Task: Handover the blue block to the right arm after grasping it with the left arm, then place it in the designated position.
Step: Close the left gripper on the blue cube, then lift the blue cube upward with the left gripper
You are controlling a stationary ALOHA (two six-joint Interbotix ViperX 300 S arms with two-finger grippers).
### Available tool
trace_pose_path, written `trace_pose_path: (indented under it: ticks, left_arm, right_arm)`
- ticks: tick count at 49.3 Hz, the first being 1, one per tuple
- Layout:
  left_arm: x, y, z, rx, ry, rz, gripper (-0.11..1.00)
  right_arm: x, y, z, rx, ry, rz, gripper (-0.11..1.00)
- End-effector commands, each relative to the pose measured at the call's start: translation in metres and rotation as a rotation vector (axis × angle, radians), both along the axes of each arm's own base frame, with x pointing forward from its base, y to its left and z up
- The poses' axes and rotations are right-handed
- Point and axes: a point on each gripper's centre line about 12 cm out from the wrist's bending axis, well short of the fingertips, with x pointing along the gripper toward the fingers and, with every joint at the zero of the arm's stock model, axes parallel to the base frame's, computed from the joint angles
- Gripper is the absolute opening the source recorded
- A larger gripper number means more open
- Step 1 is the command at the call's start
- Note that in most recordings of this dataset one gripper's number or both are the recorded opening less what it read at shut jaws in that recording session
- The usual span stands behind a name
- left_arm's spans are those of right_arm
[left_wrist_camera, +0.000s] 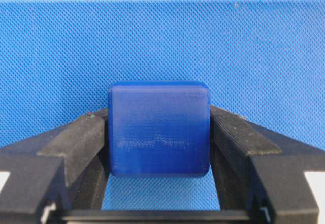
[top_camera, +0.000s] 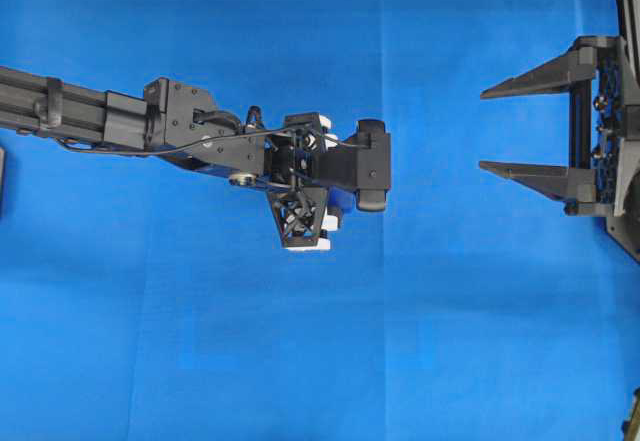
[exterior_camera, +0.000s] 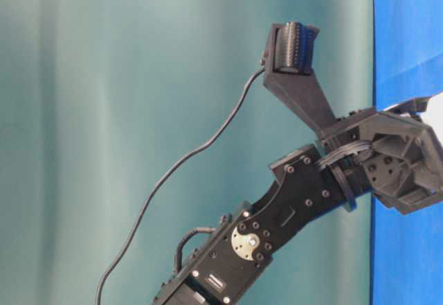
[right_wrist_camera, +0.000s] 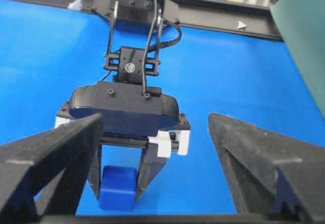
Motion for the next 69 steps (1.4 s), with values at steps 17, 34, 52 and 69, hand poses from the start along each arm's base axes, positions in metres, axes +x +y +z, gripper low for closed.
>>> trace_pose_path:
  ticks: [17,34,52,69]
  left_arm:
    - [0.004,-0.001,0.026,0.003,-0.038,-0.005,0.48]
    - [-0.009,0.000,0.091,0.007,-0.092,-0.005,0.48]
    - [-0.025,0.002,0.156,0.008,-0.143,0.003,0.48]
    - [-0.028,0.003,0.192,0.010,-0.146,0.004,0.48]
  right_arm:
    - [0.002,-0.001,0.006,0.002,-0.017,-0.003,0.95]
    - [0.003,-0.001,0.006,0.002,-0.015,-0.003,0.95]
    - [0.003,-0.001,0.006,0.002,-0.014,-0.003,0.95]
    - [0.003,-0.001,0.005,0.002,-0.011,-0.002,0.95]
